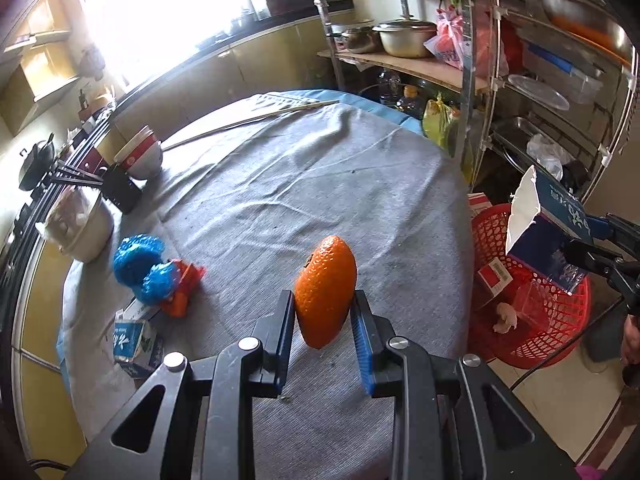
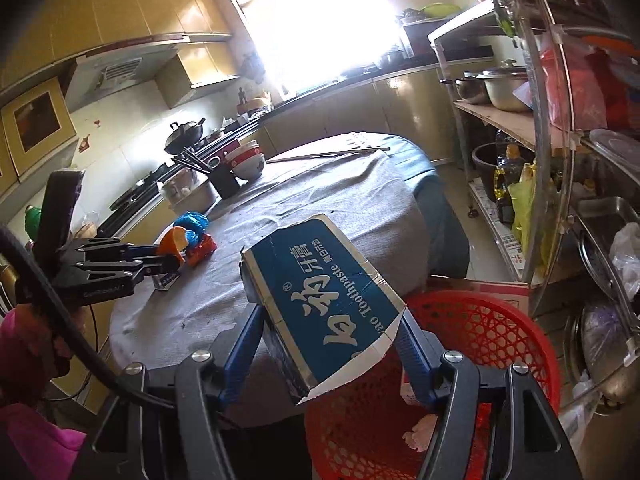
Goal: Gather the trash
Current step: 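Lift the orange and toothpaste box and carry them toward the red basket, then open both grippers over the red basket to drop the orange and toothpaste box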
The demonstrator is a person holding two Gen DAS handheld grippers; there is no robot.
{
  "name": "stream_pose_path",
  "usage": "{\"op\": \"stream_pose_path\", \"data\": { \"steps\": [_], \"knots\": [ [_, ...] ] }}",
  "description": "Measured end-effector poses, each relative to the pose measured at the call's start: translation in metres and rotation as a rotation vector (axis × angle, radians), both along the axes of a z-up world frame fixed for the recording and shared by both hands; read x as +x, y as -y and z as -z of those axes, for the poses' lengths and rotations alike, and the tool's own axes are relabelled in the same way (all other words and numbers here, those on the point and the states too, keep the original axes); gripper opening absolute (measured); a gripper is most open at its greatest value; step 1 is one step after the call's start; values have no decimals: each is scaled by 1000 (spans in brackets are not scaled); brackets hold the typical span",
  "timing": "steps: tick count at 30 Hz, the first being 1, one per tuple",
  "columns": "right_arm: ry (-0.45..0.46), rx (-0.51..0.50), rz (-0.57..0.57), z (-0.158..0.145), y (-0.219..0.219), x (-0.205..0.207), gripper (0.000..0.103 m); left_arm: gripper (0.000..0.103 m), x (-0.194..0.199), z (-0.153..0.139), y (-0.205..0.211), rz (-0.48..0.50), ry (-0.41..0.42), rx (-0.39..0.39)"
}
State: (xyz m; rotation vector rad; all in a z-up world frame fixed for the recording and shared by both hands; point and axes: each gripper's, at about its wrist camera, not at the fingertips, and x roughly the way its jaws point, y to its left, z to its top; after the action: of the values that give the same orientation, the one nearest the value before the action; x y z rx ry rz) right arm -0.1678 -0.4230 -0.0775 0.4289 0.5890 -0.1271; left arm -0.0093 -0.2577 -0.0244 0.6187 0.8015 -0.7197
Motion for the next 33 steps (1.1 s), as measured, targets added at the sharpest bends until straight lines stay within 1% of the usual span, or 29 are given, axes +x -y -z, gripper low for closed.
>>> {"op": "stream_pose_path", "data": {
  "steps": [6, 12, 19, 26, 30, 33],
  "knots": [
    [-7, 10, 50, 5, 15, -17, 69, 29, -11, 2, 22, 51, 0, 9],
    [-43, 25, 135, 17, 37, -40, 69, 29, -31, 5, 44, 150, -38, -22],
    [-74, 59, 224, 31, 60, -68, 69, 29, -53, 17, 71, 254, -149, -55],
    [-102, 89, 259, 45, 73, -81, 69, 30, -76, 30, 93, 359, -259, -70],
    [-110, 101, 265, 50, 75, -83, 69, 31, -84, 37, 101, 392, -302, -64],
    [-115, 114, 269, 55, 77, -85, 70, 32, -88, 42, 105, 398, -322, -55]
  ]
}}
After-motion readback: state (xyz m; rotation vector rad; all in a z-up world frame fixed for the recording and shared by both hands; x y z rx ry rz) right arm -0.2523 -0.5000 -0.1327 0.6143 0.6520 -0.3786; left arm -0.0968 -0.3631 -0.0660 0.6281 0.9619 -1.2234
